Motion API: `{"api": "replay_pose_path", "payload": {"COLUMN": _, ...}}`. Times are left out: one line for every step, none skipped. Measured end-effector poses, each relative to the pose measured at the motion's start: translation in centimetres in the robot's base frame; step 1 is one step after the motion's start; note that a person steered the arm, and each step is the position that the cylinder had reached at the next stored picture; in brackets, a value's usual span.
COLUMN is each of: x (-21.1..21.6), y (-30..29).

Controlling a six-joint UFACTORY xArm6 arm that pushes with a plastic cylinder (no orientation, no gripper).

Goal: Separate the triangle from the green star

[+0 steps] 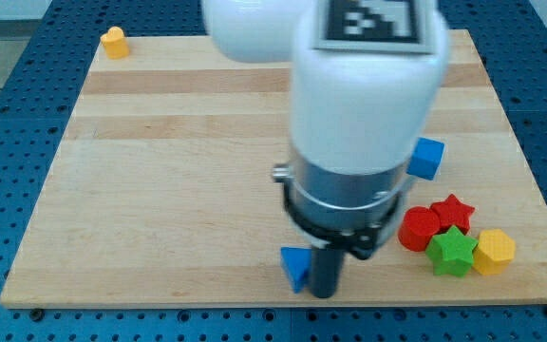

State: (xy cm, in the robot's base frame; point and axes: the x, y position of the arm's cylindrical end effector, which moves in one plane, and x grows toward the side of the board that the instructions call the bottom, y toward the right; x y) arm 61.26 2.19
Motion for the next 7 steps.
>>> {"api": "replay_pose_path", "payload": {"x": -0.3, "y": -3.8}}
{"api": "replay_pose_path", "payload": {"x": -1.5, "y": -7.1}}
{"api": "replay_pose_path", "payload": {"x": -3.9, "y": -7.2}}
{"api": "replay_pose_path", "payload": {"x": -4.1, "y": -2.2}}
{"api": "replay_pose_path", "payload": {"x": -3.8, "y": -1.7}}
{"api": "replay_pose_path", "payload": {"x": -5.6, "y": -6.0}}
{"api": "replay_pose_path", "payload": {"x": -8.2, "y": -6.0}}
